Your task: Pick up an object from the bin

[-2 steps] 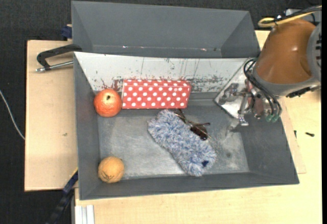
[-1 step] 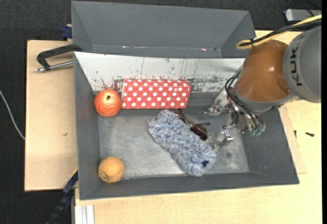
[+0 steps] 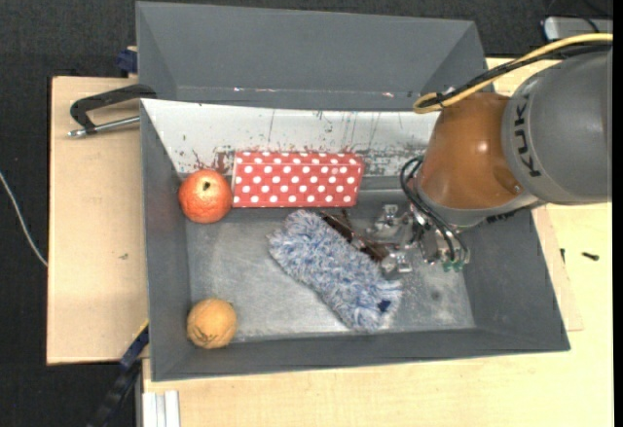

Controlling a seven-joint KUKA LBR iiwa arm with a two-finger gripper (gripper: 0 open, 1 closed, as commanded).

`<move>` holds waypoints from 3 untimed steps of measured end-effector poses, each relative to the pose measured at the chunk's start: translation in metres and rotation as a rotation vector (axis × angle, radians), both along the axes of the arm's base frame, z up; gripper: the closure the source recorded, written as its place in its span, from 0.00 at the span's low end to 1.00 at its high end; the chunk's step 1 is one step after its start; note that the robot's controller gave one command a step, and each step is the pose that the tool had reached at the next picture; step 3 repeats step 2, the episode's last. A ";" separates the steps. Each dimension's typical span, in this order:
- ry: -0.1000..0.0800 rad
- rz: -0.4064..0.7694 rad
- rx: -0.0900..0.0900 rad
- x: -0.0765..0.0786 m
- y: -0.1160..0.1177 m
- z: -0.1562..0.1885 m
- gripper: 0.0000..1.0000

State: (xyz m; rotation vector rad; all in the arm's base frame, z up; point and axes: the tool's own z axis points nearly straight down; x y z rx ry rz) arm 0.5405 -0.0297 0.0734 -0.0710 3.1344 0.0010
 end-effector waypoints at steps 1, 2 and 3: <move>0.000 0.000 0.000 0.000 0.000 0.000 1.00; -0.001 -0.049 0.000 0.007 -0.022 0.147 1.00; -0.001 -0.049 0.000 0.007 -0.022 0.147 1.00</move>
Offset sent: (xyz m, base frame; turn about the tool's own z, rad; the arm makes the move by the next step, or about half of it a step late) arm 0.0052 -0.0225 0.1452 0.0492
